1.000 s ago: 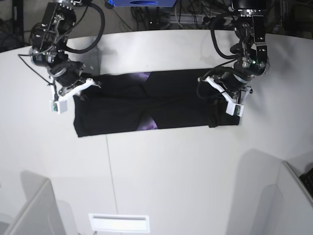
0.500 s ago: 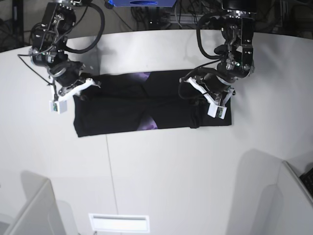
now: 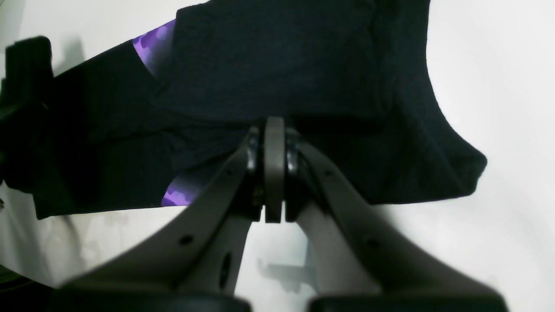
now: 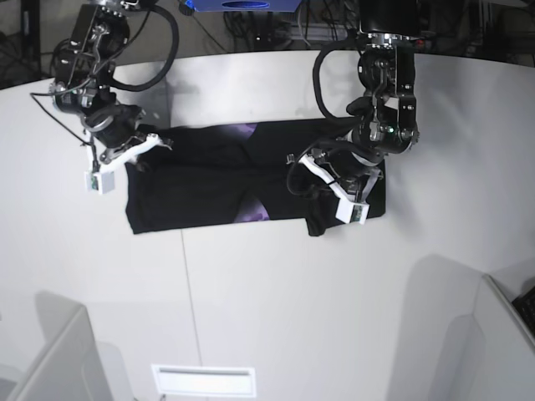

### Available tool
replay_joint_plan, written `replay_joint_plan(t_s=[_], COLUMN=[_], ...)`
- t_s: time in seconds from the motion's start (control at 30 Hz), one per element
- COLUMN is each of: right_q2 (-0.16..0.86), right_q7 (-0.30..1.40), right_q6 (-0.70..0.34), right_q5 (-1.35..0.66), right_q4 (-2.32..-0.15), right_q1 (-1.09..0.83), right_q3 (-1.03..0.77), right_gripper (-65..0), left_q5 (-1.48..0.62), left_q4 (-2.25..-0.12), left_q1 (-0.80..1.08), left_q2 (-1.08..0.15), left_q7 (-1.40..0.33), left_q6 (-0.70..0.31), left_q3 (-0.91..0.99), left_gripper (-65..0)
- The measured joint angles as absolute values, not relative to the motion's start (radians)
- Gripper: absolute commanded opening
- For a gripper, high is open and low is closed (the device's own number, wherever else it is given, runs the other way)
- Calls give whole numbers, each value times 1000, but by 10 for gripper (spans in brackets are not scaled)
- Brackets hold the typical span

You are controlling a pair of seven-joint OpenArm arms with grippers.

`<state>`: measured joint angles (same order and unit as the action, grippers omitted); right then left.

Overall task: Fold the T-shirt properly
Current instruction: 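Grasp the strip's end with the left gripper and fold it toward the middle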

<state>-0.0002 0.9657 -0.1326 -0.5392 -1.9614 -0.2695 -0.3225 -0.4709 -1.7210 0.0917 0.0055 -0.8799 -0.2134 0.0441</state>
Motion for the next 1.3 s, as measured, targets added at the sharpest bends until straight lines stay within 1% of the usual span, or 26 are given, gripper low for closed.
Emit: replay_joint_plan(t_s=[0.23, 0.57, 1.1, 1.13, 1.2, 1.3], right_q2=[0, 2, 2, 2, 2, 2], right_q7=[965, 965, 966, 966, 966, 966], right_q6=[-133, -133, -133, -133, -133, -133], right_q5=[-540, -539, -539, -539, -539, -539], right_q4=[-1961, -1961, -1961, -1961, -1961, -1961], right_q1=[-269, -269, -264, -265, -264, -265], right_q3=[-323, -323, -323, -323, -323, -323], right_gripper=[-650, -650, -650, -650, -650, -650], left_q5=[-462, -465, -466, -466, -466, -465], left_q4=[-1719, -1666, -1664, -1664, -1664, -1664], left_q1=[86, 84, 84, 84, 84, 84], left_q2=[3, 3, 3, 3, 3, 9], left_q7=[-880, -880, -879, -879, -879, -879], left_q6=[-209, -209, -209, -209, -208, -208], left_q3=[-23, -22, -21, -21, -21, -20], left_gripper=[-650, -650, -650, -620, -535, -393])
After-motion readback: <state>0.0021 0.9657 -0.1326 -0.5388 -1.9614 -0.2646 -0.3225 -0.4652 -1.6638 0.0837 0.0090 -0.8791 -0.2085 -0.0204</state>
